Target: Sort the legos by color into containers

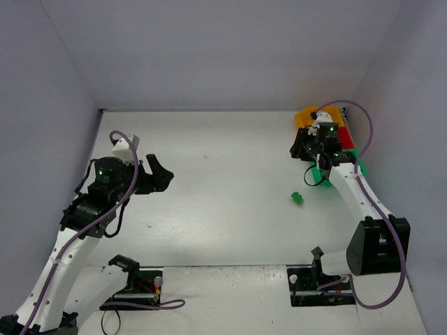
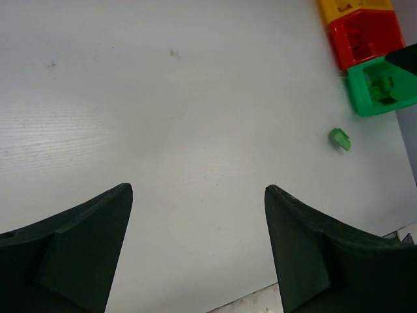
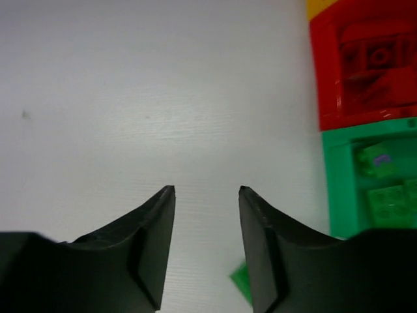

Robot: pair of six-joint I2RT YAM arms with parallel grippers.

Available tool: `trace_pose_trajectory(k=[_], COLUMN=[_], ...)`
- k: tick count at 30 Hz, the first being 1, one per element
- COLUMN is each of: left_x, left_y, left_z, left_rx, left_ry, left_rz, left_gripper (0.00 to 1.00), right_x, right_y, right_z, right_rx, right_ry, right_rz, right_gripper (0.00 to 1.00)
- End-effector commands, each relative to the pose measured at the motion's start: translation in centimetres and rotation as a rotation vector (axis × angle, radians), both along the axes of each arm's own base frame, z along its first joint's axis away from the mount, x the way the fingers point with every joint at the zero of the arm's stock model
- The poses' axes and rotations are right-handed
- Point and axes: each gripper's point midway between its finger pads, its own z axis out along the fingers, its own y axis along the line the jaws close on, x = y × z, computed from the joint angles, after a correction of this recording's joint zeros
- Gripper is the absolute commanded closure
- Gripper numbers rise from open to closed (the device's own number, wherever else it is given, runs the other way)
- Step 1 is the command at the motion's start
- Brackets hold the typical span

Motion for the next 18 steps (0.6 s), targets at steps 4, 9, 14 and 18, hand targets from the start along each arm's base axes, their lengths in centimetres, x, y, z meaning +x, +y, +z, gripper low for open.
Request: trace_pose_trajectory(k=[4,9,14,18], left_x=[-0.5,-1.0,-1.3,-1.3], left_y=[1.1,1.0,0.8,0.4], left_z=[-0.2,-0.6,-1.1,-1.2], left_rx=[0.029,0.016,0.014,0.005], left_ry=[-0.023,-0.021,-0.011,-0.002], left_rz=[0.031,0.018,0.005,-0.015], left_gripper=[0.25,0.25,0.25,0.25], right_x=[-1.2,-4.2,-7.2,-8.6], right_y=[3.5,0.9,-2.8,-6.1], right_z=[-4.5,-7.8,-9.5,-9.7], right_rx=[0.1,0.057,-0.017,-0.052], right_ry=[0.153,0.261,0.313,0.306], right_rz=[0.02,-0.165,-0.375,-0.552], right_gripper=[0.47,0.37,0.33,0.3])
